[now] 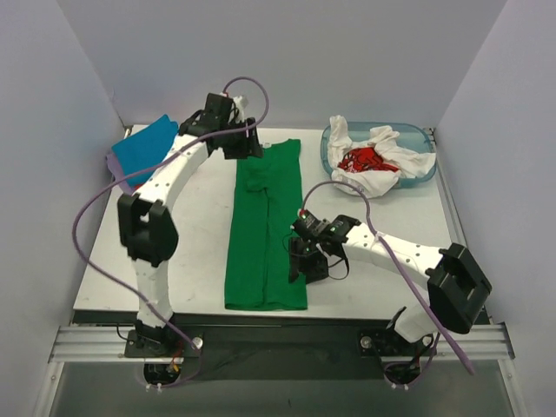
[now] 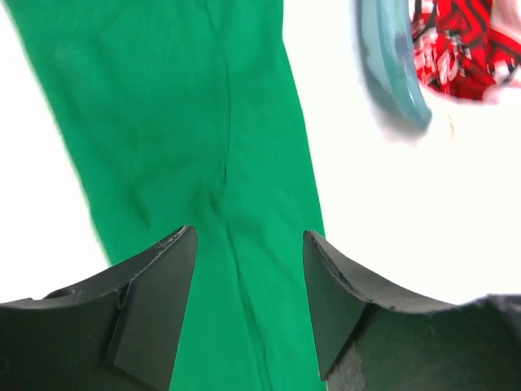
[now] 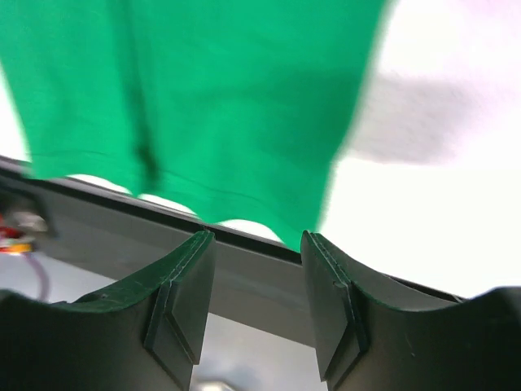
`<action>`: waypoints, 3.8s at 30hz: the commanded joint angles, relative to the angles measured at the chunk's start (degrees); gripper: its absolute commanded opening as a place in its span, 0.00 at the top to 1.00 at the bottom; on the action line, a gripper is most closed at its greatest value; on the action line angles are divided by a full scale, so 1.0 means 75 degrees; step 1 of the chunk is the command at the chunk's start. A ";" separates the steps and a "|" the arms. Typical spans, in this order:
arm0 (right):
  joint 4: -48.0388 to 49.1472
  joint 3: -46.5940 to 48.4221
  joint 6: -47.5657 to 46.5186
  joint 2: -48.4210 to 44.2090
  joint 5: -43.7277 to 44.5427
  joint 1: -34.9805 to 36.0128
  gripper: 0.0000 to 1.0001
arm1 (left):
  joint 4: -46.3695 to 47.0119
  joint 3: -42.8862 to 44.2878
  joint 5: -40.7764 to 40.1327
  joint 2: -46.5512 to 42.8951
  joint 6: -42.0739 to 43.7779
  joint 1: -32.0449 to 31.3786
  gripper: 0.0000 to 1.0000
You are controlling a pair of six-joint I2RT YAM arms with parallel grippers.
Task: Fold and stack the t-shirts
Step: Rotate the tshirt 90 degrees, then grab the bottom of the folded rectangular tshirt with both arms
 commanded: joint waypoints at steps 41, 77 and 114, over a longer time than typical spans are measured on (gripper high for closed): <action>0.0397 -0.1593 -0.0701 0.0512 -0.0790 0.0517 0.75 | 0.0361 -1.1779 -0.1089 -0.8587 -0.3664 -0.1662 0.39; 0.0409 -0.1593 -0.0818 0.0782 -0.0907 0.0447 0.86 | 0.0831 -1.2471 -0.0913 -0.8095 -0.4239 -0.2002 0.72; -0.0985 -0.1207 -0.0573 -0.0600 -0.1200 0.0622 1.00 | -0.1431 -1.1381 -0.0879 -0.9442 -0.4414 -0.2471 1.00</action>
